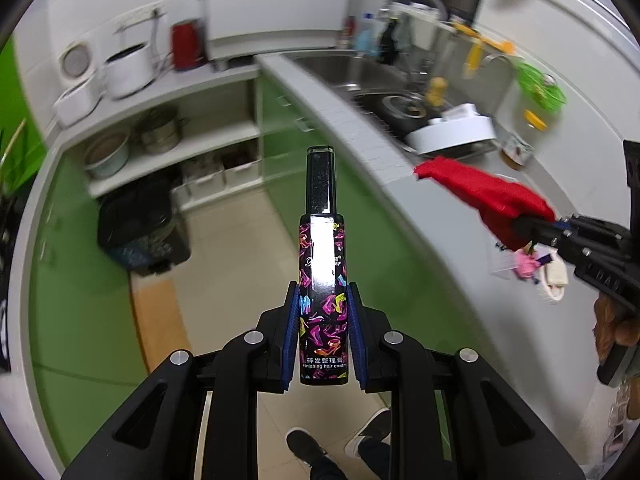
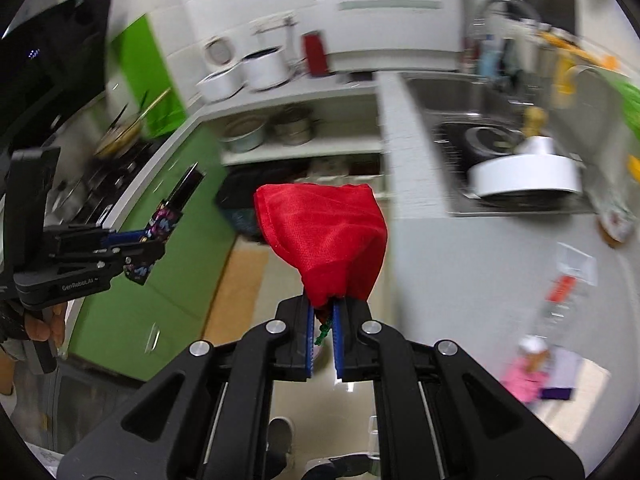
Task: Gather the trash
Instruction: 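Carry both items to the pink bin and release them inside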
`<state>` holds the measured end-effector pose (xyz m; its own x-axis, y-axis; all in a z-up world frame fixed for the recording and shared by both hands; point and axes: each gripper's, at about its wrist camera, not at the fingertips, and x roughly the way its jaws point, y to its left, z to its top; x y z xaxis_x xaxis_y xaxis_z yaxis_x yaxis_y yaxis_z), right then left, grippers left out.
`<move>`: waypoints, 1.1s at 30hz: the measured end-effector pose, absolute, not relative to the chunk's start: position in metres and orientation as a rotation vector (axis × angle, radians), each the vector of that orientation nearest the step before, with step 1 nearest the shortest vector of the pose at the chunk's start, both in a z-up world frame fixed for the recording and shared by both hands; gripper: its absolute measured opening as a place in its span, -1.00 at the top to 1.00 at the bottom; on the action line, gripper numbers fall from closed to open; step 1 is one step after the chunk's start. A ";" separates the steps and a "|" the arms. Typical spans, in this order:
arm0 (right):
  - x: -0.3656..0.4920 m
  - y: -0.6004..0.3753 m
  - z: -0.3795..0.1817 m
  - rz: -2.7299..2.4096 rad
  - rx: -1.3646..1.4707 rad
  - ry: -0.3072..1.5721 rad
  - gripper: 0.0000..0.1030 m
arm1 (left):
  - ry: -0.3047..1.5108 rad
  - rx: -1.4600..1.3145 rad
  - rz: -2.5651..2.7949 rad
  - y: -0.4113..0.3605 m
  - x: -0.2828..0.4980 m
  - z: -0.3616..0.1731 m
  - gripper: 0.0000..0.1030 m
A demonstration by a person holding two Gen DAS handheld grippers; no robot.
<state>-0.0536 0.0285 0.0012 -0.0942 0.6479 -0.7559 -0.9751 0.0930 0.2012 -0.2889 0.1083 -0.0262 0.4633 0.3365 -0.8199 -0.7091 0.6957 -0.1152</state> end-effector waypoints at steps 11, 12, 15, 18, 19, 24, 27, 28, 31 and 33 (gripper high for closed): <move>-0.128 0.133 -0.189 1.483 -0.671 1.012 0.87 | 0.974 -0.664 0.710 0.191 -0.348 -0.222 0.55; -0.132 0.139 -0.216 1.479 -0.696 1.021 0.87 | 0.983 -0.681 0.716 0.197 -0.350 -0.248 0.55; -0.137 0.151 -0.284 1.481 -0.731 1.052 0.87 | 1.003 -0.745 0.715 0.214 -0.351 -0.332 0.55; -0.138 0.160 -0.340 1.480 -0.753 1.079 0.87 | 1.010 -0.798 0.719 0.227 -0.352 -0.405 0.55; -0.138 0.162 -0.355 1.477 -0.755 1.086 0.87 | 1.011 -0.814 0.721 0.231 -0.352 -0.429 0.55; -0.136 0.176 -0.417 1.474 -0.773 1.117 0.87 | 0.997 -0.880 0.719 0.243 -0.357 -0.491 -0.31; -0.137 0.183 -0.435 1.479 -0.785 1.124 0.87 | 0.976 -0.868 0.737 0.252 -0.361 -0.504 -0.76; -0.138 0.186 -0.440 1.484 -0.791 1.126 0.87 | 0.979 -0.869 0.743 0.253 -0.361 -0.506 -0.81; -0.146 0.191 -0.447 1.500 -0.811 1.131 0.86 | 0.972 -0.872 0.768 0.258 -0.368 -0.511 -0.87; -0.155 0.195 -0.455 1.516 -0.828 1.137 0.86 | 0.965 -0.872 0.778 0.261 -0.372 -0.510 -0.87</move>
<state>-0.1545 0.1945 -0.4553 -0.2401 0.3189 -0.9169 -0.9695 -0.0302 0.2434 -0.3718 0.2605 -0.5099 0.3678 0.1668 -0.9148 -0.8588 0.4383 -0.2654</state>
